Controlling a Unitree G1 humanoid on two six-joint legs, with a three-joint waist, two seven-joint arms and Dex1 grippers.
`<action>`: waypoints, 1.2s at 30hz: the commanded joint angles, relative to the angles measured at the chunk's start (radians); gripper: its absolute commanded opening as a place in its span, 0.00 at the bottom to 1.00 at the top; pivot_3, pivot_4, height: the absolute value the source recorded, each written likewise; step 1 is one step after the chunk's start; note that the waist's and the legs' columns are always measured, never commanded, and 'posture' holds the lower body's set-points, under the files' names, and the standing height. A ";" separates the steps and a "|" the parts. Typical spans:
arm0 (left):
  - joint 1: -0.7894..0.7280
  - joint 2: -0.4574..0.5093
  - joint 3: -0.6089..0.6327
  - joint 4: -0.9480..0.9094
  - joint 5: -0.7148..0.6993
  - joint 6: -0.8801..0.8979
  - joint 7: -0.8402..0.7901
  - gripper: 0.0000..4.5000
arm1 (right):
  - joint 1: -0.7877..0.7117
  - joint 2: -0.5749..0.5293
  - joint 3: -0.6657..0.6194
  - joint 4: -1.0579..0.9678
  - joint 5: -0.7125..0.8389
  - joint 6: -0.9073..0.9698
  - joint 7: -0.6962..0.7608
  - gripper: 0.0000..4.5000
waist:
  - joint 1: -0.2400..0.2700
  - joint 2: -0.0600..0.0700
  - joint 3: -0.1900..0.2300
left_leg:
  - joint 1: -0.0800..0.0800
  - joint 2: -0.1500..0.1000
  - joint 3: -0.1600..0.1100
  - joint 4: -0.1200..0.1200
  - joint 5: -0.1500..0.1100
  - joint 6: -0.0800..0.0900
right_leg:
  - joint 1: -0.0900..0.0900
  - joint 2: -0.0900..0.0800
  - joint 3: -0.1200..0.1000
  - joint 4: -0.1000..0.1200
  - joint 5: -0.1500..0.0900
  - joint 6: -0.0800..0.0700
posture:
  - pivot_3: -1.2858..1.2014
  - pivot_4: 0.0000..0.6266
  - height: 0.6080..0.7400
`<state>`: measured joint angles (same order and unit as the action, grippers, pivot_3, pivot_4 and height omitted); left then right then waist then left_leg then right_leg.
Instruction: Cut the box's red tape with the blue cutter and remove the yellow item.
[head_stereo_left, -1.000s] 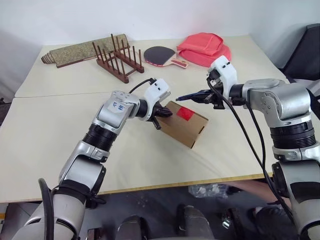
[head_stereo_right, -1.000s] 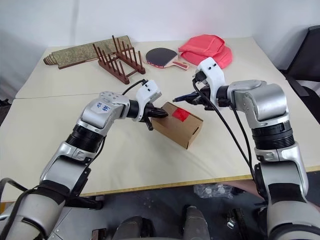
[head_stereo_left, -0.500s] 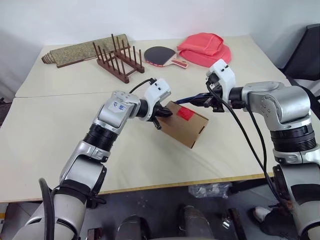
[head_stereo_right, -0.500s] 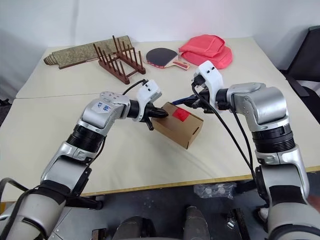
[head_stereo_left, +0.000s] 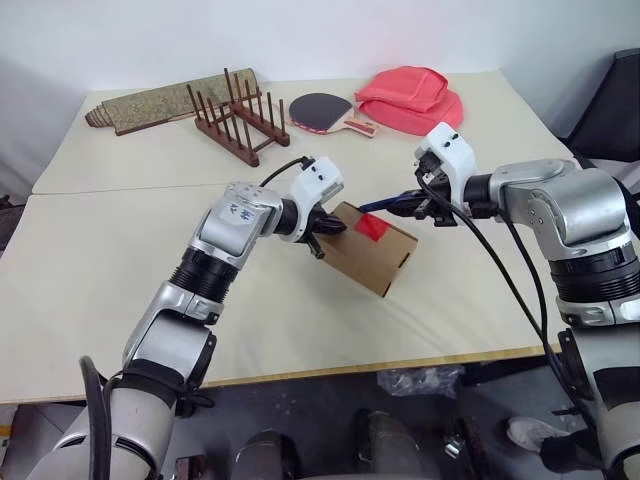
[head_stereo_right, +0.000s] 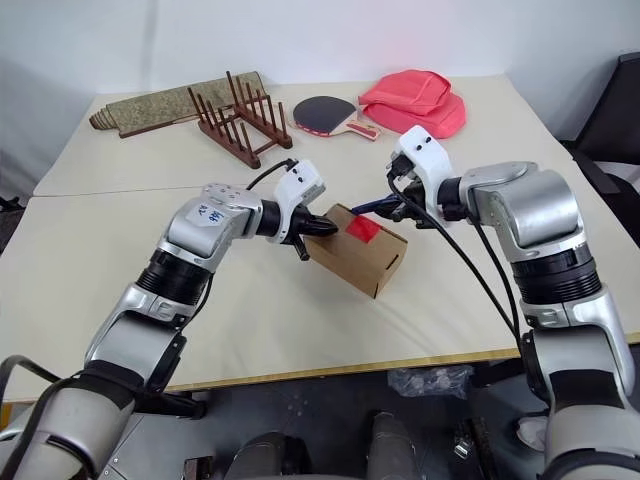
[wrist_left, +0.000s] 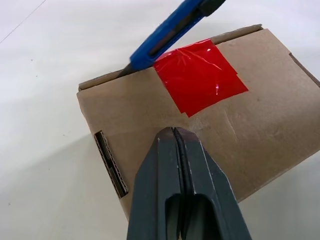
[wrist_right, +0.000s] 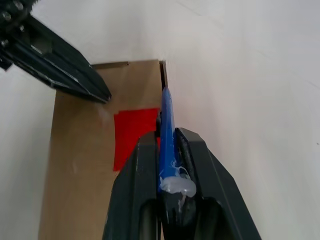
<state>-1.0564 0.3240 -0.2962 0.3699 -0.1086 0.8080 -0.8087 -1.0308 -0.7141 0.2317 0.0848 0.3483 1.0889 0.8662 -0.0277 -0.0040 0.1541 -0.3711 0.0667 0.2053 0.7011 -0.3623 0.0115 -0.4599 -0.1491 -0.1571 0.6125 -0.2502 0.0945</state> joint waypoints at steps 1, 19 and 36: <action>-0.013 -0.019 -0.022 0.015 0.025 0.026 0.014 0.00 | -0.042 -0.042 0.034 0.002 -0.030 0.002 0.045 0.04 | 0.000 0.000 0.000 | 0.000 0.000 0.000 0.000 0.000 0.000 | 0.000 0.000 0.000 0.000 0.000 0.000 | 0.52 0.24 1.00; 0.003 -0.039 -0.065 0.015 0.073 0.071 0.064 0.00 | -0.178 -0.097 0.188 0.101 -0.139 -0.002 0.222 0.04 | 0.001 0.000 0.000 | 0.000 0.000 -0.001 0.001 0.000 0.000 | 0.001 0.000 0.000 0.000 0.000 0.000 | 0.52 0.24 1.00; -0.007 -0.087 -0.071 0.073 0.102 0.055 0.088 0.00 | -0.208 -0.154 0.271 0.110 -0.183 0.056 0.340 0.04 | 0.012 0.000 0.000 | 0.003 0.000 -0.005 0.004 0.000 0.001 | 0.007 -0.001 -0.003 0.000 0.000 0.000 | 0.52 0.24 1.00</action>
<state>-1.0871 0.2410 -0.3344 0.3994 -0.0378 0.8401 -0.7305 -1.2376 -0.8390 0.4854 0.2042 0.1772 1.1356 1.1801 -0.0153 -0.0040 0.1539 -0.3684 0.0667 0.2006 0.7054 -0.3626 0.0121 -0.4527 -0.1504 -0.1599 0.6122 -0.2502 0.0944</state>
